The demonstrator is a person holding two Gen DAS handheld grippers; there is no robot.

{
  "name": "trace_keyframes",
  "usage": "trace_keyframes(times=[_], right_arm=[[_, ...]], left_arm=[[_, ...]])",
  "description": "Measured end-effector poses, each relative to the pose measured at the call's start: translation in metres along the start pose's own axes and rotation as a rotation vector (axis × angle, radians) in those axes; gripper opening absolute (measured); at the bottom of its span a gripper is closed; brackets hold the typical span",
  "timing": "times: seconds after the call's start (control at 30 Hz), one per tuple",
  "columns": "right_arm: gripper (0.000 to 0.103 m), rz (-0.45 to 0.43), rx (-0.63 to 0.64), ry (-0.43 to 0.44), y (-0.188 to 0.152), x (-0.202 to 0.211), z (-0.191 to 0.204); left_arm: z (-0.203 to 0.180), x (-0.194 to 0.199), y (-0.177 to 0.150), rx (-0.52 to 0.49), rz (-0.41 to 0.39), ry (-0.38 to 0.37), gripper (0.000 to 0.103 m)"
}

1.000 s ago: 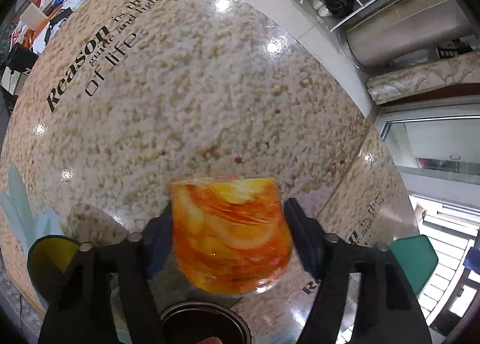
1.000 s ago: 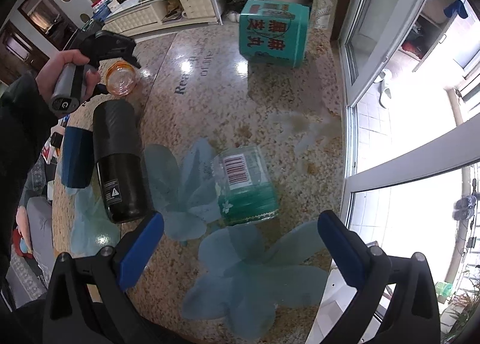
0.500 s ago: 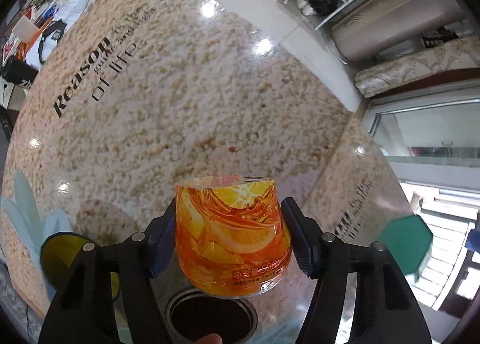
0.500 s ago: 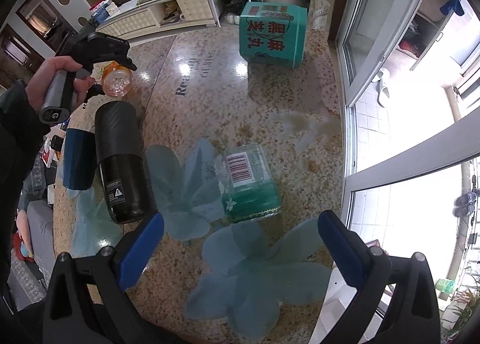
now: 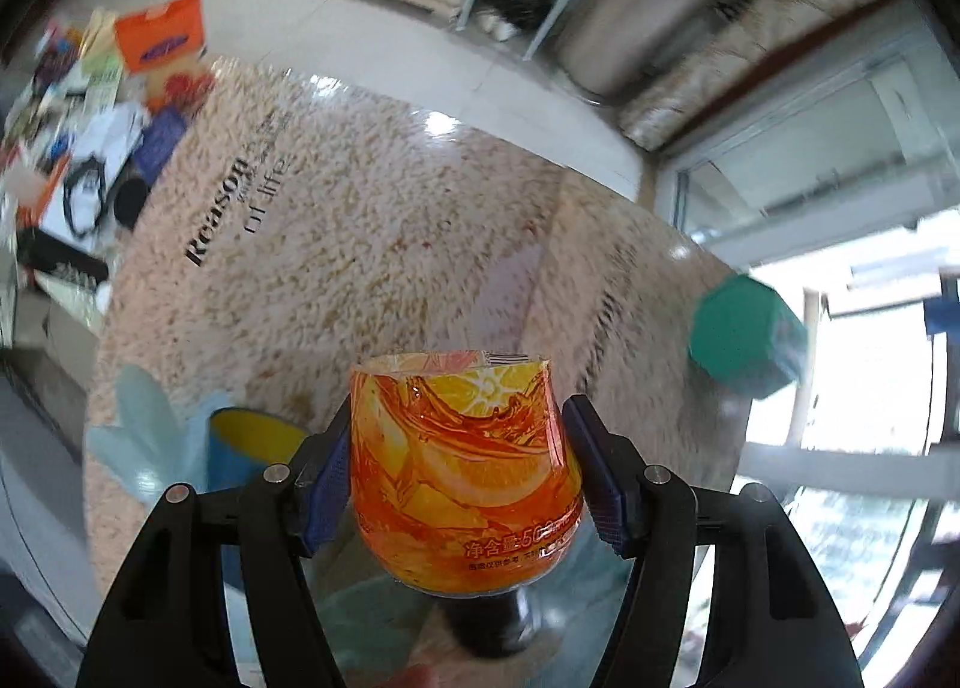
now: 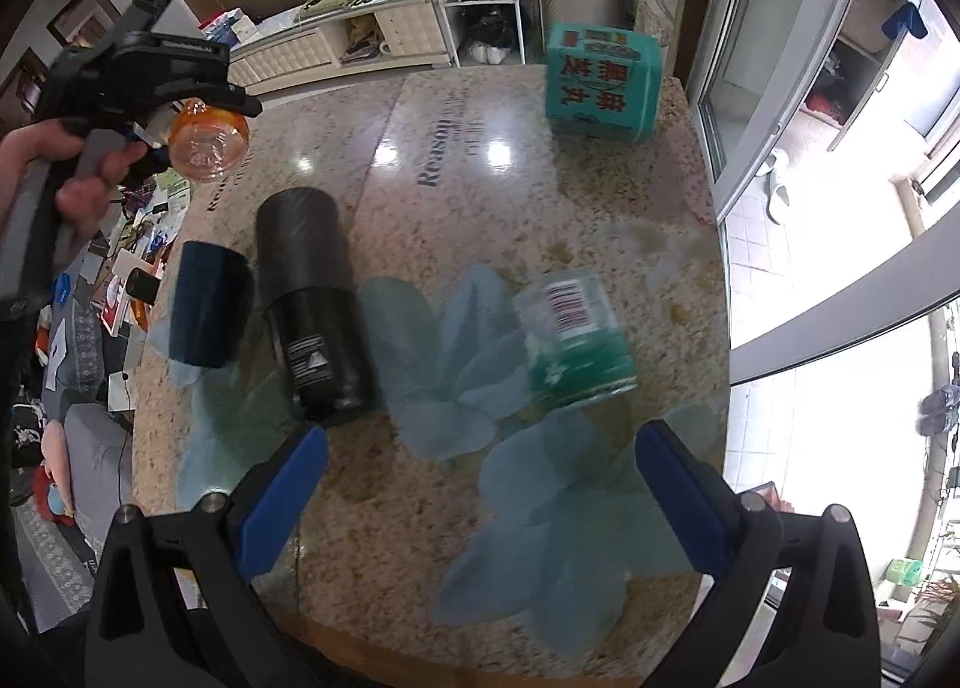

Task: Flip cup upright
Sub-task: 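Lift the cup with the left gripper and carry it toward the right gripper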

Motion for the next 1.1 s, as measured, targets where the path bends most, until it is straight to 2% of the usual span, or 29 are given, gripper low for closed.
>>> trace_keyframes(times=[0.13,0.27,0.5,0.67,0.9,1.1], right_arm=[[0.103,-0.021,-0.008,0.003,-0.01,0.009,0.021],[0.103,-0.029,-0.011,-0.009,-0.02,0.011,0.041],[0.103,-0.046,-0.029,-0.054,-0.036,0.016,0.067],[0.103,-0.041,-0.049,-0.086,-0.05,0.02,0.077],[0.103,-0.046,-0.065,-0.167,-0.065,0.026,0.077],[0.103,-0.072,-0.088,-0.211,-0.07,0.03,0.07]], left_arm=[[-0.002,0.029,-0.018,-0.098,-0.027,0.003,0.07],[0.007,0.052,-0.048,-0.174,-0.01,-0.031,0.07],[0.028,0.077,-0.107,-0.311,0.023,-0.043,0.07],[0.042,0.077,-0.148,-0.379,0.07,-0.052,0.07],[0.054,0.067,-0.203,-0.403,0.149,-0.092,0.07],[0.055,0.051,-0.237,-0.433,0.194,-0.086,0.07]])
Point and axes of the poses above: each gripper's, at about its wrist camera, not at the fingertips, and x roughly against the way its jaws point, z to its left, y to its top, the point moved 6 cm from there along -x, roughly the way its jaws point, and after that the axes turned 12 degrees about -z, right-handed, at the moved point
